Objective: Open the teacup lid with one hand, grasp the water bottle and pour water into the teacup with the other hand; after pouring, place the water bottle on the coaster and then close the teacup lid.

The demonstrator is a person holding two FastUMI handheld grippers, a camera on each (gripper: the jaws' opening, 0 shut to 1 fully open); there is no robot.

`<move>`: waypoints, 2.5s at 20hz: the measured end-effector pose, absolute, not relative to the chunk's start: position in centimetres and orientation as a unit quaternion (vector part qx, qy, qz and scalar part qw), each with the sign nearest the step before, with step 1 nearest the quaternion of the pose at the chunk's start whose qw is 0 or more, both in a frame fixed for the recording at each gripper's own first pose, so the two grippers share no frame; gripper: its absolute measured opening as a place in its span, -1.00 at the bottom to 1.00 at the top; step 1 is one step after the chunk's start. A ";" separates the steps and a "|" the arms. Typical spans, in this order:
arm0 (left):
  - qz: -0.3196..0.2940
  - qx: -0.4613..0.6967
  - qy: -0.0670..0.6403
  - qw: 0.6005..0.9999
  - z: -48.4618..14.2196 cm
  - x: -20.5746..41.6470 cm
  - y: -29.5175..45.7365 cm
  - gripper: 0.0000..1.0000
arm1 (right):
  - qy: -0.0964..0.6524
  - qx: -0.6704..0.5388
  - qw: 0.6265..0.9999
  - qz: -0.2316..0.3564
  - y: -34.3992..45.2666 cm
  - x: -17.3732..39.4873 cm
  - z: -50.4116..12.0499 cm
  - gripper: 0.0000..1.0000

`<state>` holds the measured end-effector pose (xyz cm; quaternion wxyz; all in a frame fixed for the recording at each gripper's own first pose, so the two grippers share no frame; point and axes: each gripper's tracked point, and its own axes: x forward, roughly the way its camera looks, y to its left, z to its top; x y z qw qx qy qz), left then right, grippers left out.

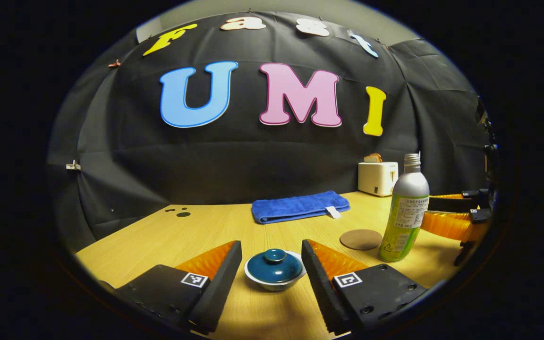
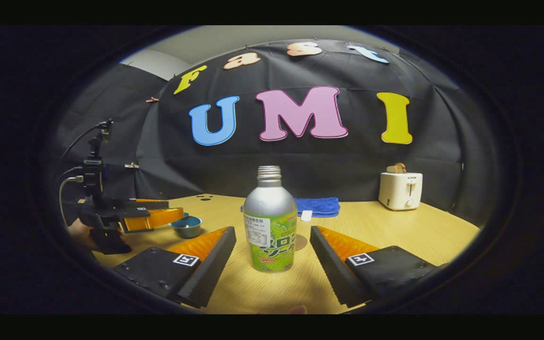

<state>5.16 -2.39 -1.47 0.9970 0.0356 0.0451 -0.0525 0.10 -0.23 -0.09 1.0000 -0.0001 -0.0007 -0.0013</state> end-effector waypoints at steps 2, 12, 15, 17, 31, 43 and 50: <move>-0.058 0.054 0.059 0.995 -1.8 5.9 -2.7 0.56 | -0.001 0.000 1.000 -0.001 -0.2 0.1 -0.1 0.96; -0.050 0.085 0.092 0.991 -2.7 6.9 -2.6 0.03 | -0.001 0.000 1.000 -0.002 -0.2 0.1 -0.1 0.96; -0.052 0.091 0.097 0.990 -2.9 7.1 -2.8 -0.06 | -0.001 0.000 1.000 -0.002 -0.2 0.1 -0.1 0.96; -0.046 0.090 0.095 0.990 -3.0 7.3 -2.7 -0.18 | -0.001 0.000 1.000 -0.002 -0.2 0.1 -0.1 0.96; -0.002 -0.016 0.032 0.999 -0.3 4.7 0.0 -0.36 | 0.001 0.000 1.000 0.005 0.8 2.1 -0.2 0.96; 0.022 -0.098 -0.013 0.995 3.9 -0.6 6.0 -0.36 | 0.003 -0.001 1.000 -0.028 0.0 4.7 -0.3 0.63; 0.022 -0.109 -0.011 0.994 4.0 -0.9 7.9 -0.36 | -0.003 -0.226 0.972 -0.067 -0.6 6.5 4.1 0.58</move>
